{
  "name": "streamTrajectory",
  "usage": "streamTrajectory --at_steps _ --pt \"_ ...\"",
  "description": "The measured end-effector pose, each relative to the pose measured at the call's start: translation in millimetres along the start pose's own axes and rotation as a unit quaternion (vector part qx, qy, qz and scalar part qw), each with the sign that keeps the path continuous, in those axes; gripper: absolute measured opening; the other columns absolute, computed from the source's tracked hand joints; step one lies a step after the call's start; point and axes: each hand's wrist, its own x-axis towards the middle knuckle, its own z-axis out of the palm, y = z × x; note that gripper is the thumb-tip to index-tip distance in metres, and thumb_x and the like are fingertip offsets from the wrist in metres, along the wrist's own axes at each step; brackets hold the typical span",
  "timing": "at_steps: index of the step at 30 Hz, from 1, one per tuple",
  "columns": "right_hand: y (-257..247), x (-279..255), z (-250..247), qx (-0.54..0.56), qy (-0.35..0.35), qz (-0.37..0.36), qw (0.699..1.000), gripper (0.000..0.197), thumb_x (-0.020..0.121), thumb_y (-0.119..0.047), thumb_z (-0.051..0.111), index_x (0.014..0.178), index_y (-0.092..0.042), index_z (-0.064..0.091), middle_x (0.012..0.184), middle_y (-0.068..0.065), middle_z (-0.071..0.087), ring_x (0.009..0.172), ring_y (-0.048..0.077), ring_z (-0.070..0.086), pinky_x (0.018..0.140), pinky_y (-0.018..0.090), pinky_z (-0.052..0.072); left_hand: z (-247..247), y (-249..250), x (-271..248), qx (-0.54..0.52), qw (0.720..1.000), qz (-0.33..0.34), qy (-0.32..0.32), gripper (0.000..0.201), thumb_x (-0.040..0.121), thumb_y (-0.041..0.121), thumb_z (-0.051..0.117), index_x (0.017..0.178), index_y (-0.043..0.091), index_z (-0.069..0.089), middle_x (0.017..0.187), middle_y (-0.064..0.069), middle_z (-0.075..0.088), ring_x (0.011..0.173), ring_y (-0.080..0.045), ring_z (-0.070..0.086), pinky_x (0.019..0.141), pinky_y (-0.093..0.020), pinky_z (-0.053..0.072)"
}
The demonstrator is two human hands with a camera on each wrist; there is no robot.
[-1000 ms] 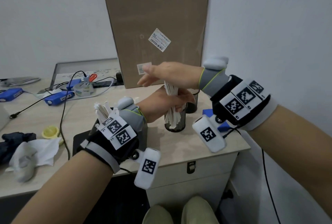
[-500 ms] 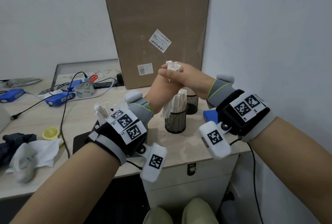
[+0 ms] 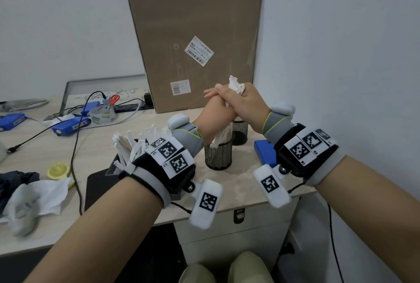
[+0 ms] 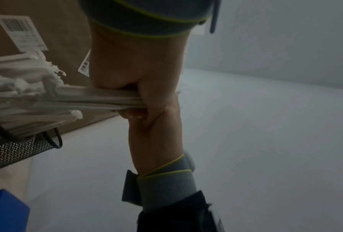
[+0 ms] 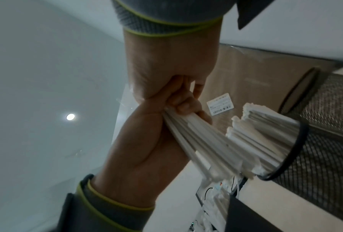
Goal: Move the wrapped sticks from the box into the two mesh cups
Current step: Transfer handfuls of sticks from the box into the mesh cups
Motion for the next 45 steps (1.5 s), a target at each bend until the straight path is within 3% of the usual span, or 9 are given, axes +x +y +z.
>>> streamTrajectory --at_steps 2,4,7,12,15,20,29,37,45 --pt "4 0 1 0.055 0.026 0.019 0.998 0.037 0.098 -0.023 0.047 0.076 -0.011 0.074 0.101 0.005 0.074 0.098 0.015 0.069 0.088 0.038 0.053 1 0 -2 -0.050 0.998 -0.012 -0.032 0.035 0.091 -0.002 0.049 0.126 -0.003 0.051 0.096 -0.009 0.062 0.090 -0.018 0.061 0.058 -0.002 0.041" --pt "4 1 -1 0.123 0.059 0.051 0.989 0.039 0.098 -0.022 0.046 0.070 -0.006 0.069 0.097 0.009 0.075 0.093 0.016 0.070 0.088 0.030 0.054 -1 1 -6 -0.067 0.993 0.000 -0.097 0.034 0.087 -0.007 0.052 0.121 -0.004 0.053 0.091 -0.005 0.062 0.084 -0.011 0.062 0.064 -0.010 0.049" --pt "3 5 -9 0.206 0.104 0.094 0.968 0.039 0.098 -0.024 0.046 0.067 -0.005 0.062 0.091 0.015 0.074 0.078 0.020 0.071 0.071 0.028 0.056 -8 0 -9 -0.039 0.987 0.008 -0.155 0.030 0.088 -0.003 0.057 0.117 0.002 0.053 0.099 -0.004 0.063 0.090 -0.009 0.062 0.076 -0.015 0.052" --pt "9 16 -40 0.273 0.207 0.108 0.933 0.034 0.097 -0.021 0.045 0.066 -0.009 0.053 0.054 0.010 0.068 0.058 0.021 0.068 0.063 0.029 0.055 -30 -15 0 -0.006 0.998 -0.026 -0.061 0.041 0.090 0.018 0.062 0.129 0.012 0.050 0.124 0.001 0.058 0.111 -0.009 0.056 0.091 -0.017 0.044" --pt "17 18 -61 0.275 0.246 0.134 0.920 0.030 0.092 -0.017 0.047 0.063 -0.013 0.048 0.041 0.003 0.056 0.053 0.020 0.067 0.063 0.029 0.052 -41 -35 5 0.108 0.992 -0.035 -0.047 0.058 0.084 0.025 0.069 0.136 0.022 0.044 0.137 0.002 0.044 0.124 -0.012 0.045 0.098 -0.026 0.041" --pt "23 13 -51 0.218 0.183 0.181 0.942 0.030 0.091 -0.015 0.046 0.061 -0.013 0.047 0.038 0.001 0.053 0.049 0.019 0.066 0.063 0.030 0.052 -32 -58 15 0.331 0.933 -0.077 -0.115 0.102 0.071 0.033 0.081 0.150 0.024 0.018 0.154 -0.004 0.016 0.141 -0.026 0.022 0.115 -0.039 0.028" --pt "43 19 -7 0.191 0.163 0.208 0.945 0.028 0.089 -0.014 0.044 0.061 -0.012 0.046 0.038 0.003 0.056 0.059 0.027 0.063 0.045 0.016 0.044 -29 -70 32 0.406 0.912 -0.043 -0.048 0.056 0.081 0.023 0.069 0.134 0.017 0.051 0.134 -0.008 0.054 0.121 -0.027 0.051 0.099 -0.037 0.043" --pt "56 35 9 0.177 0.176 0.220 0.943 0.026 0.081 -0.016 0.046 0.055 -0.013 0.049 0.040 0.006 0.059 0.070 0.032 0.064 0.077 0.044 0.055 -39 -73 28 0.388 0.920 -0.019 -0.045 0.048 0.082 0.016 0.068 0.128 0.021 0.060 0.125 -0.007 0.062 0.116 -0.026 0.055 0.095 -0.034 0.044" --pt "52 44 2 0.226 0.196 0.213 0.930 0.027 0.087 -0.012 0.043 0.060 -0.012 0.044 0.037 0.003 0.052 0.051 0.023 0.065 0.052 0.022 0.050 -42 -71 27 0.372 0.926 -0.018 -0.055 0.047 0.082 0.015 0.068 0.128 0.019 0.061 0.126 -0.007 0.063 0.117 -0.026 0.055 0.095 -0.033 0.043"
